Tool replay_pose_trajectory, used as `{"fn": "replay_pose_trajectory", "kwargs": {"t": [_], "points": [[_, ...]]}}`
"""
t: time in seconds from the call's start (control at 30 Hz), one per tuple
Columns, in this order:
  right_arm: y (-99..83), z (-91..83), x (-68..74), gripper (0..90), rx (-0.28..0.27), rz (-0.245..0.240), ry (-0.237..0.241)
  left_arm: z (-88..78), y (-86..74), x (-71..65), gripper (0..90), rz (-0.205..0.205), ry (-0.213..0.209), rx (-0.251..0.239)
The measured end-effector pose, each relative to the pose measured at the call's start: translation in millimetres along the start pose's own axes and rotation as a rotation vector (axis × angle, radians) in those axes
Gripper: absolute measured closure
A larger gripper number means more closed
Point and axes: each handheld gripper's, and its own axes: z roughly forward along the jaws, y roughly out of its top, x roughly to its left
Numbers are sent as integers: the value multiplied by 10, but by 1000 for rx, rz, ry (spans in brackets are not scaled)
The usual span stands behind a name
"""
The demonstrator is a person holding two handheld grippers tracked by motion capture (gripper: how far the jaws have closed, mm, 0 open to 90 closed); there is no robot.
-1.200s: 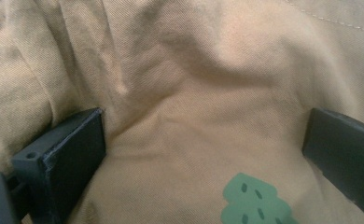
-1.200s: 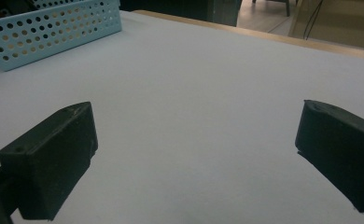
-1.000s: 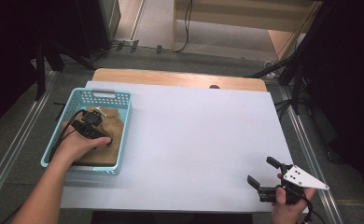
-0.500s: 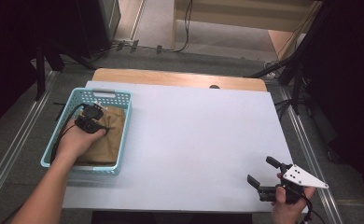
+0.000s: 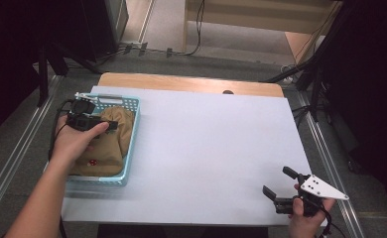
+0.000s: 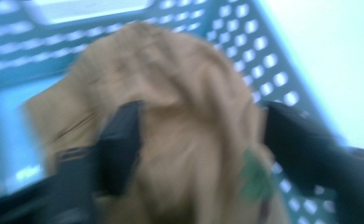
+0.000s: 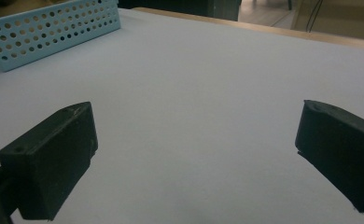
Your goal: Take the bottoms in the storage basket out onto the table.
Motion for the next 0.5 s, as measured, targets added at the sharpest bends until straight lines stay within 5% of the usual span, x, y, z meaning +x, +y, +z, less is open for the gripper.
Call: {"fn": "replay_pose_trajectory", "kwargs": {"t": [0.17,0.2,0.27,0.43,0.5], "points": [[1,14,1,0,4,1,0,-21,-128,21,5,15,19,109],[1,23,4,0,5,-1,1,93,-190,19,0,28,9,206],[2,32,16,0,10,-1,3,243,-230,-23,0,55,19,292],[10,41,41,0,13,-11,3,598,-222,-165,0,94,82,413],[6,43,37,0,14,-11,3,699,-220,-224,0,142,134,449]]}}
